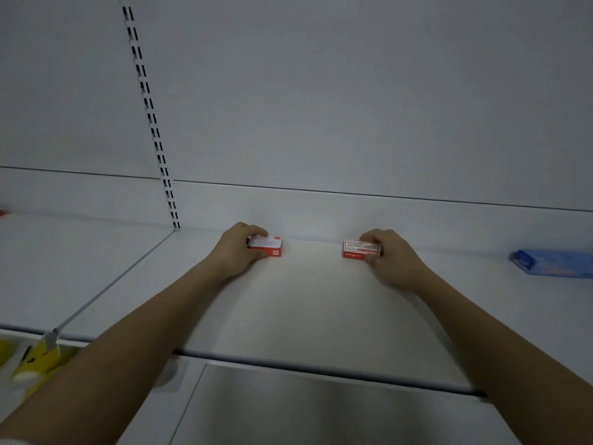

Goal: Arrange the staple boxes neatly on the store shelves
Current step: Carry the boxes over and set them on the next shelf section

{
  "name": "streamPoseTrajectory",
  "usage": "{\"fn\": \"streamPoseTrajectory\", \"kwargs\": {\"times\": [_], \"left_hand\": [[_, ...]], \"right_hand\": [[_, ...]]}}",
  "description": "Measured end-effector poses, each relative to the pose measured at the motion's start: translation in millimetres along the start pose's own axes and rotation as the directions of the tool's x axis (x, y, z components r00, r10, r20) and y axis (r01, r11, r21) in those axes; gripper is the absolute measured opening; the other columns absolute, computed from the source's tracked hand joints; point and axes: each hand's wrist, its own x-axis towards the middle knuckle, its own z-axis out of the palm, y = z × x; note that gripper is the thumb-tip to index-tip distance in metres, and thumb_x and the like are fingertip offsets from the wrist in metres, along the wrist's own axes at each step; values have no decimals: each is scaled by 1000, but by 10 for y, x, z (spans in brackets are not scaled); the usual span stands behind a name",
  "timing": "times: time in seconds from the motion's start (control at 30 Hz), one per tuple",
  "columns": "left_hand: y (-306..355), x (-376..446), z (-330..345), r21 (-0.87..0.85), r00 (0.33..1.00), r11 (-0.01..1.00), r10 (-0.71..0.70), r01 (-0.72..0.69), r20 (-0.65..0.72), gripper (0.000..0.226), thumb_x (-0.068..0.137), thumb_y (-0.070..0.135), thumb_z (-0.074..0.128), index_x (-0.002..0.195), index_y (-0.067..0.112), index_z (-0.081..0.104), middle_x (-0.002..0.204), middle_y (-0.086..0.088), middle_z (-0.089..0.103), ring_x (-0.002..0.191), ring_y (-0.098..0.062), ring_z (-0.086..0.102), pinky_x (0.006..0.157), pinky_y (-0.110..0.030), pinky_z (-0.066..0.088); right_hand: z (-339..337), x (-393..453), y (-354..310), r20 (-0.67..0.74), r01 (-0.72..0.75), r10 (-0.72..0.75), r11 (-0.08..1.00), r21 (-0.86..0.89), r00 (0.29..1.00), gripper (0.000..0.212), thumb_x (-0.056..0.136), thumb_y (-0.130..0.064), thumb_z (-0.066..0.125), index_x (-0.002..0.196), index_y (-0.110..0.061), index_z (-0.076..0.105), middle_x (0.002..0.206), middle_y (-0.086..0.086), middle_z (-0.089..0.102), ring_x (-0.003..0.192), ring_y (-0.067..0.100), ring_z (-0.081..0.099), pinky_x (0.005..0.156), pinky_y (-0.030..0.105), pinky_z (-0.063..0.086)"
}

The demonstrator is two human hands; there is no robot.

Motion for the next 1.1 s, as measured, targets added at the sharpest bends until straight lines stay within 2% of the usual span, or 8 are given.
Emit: {"fn": "streamPoseTrajectory", "kwargs": {"times": [0.2, 0.37, 0.57, 0.7, 0.83, 0.97, 1.03, 1.1], "left_hand": [[-101, 75, 123, -3, 994, 1000, 30, -31, -108, 40, 84, 24, 72, 123, 18, 63, 123, -3, 52, 101, -13, 52, 84, -15, 35], [-149, 129, 155, -12, 986, 998, 57, -60, -155, 36, 81, 23, 75, 115, 18, 66, 114, 2, 53, 93, -7, 50, 70, 2, 35], [-145, 158, 192, -9, 985, 998, 67, -70, -161, 35, 80, 24, 75, 114, 18, 68, 116, 0, 59, 99, -13, 56, 84, -20, 42], [-152, 170, 208, 3, 985, 998, 61, -61, -160, 35, 82, 26, 74, 116, 19, 67, 117, 1, 59, 97, -8, 52, 82, -18, 37], [-82, 110, 189, 46, 990, 998, 49, -44, -132, 42, 82, 30, 72, 122, 20, 62, 123, -1, 55, 109, -17, 55, 85, -22, 38], [65, -137, 46, 245, 996, 969, -21, 41, -84, 54, 84, 51, 61, 132, 29, 52, 136, 1, 48, 122, -21, 48, 96, -36, 41], [142, -316, -112, 309, 993, 944, -103, 117, -61, 55, 88, 60, 49, 136, 32, 47, 141, 2, 46, 127, -21, 44, 102, -42, 38], [209, -539, -347, 391, 988, 907, -140, 155, -66, 55, 90, 63, 42, 136, 32, 46, 142, 2, 46, 129, -21, 42, 103, -44, 35]], "right_hand": [[104, 77, 108, -33, 75, -74, 997, 17, 997, 27, 88, -6, 63, 113, -15, 61, 109, 5, 54, 92, 12, 47, 82, 16, 32], [70, 100, 274, -72, 50, -50, 999, -2, 996, 27, 86, -4, 64, 110, -17, 63, 104, 0, 51, 90, 12, 47, 74, 11, 28], [156, 223, 270, -104, 68, -68, 998, -10, 992, 26, 86, -8, 66, 111, -14, 63, 102, 2, 50, 88, 13, 46, 72, 14, 27], [179, 207, 276, -102, 75, -75, 997, -10, 992, 25, 86, -8, 65, 111, -13, 63, 104, 2, 50, 89, 12, 45, 73, 13, 27], [145, 119, 213, -120, 45, -40, 998, 38, 992, 27, 87, -10, 63, 114, -11, 63, 108, 0, 43, 93, 16, 50, 76, 10, 29], [32, -17, -138, -223, 47, -36, 998, 44, 974, 22, 94, -21, 54, 114, -13, 61, 117, 5, 51, 108, 23, 51, 87, 29, 42], [-7, -80, -447, -173, 117, -113, 993, 9, 978, 21, 94, -29, 53, 109, -17, 62, 110, 2, 58, 103, 20, 53, 84, 32, 43], [-6, -170, -822, -31, 167, -166, 986, 21, 986, 24, 93, -38, 52, 103, -20, 63, 101, -1, 62, 94, 19, 57, 79, 32, 45]]}}
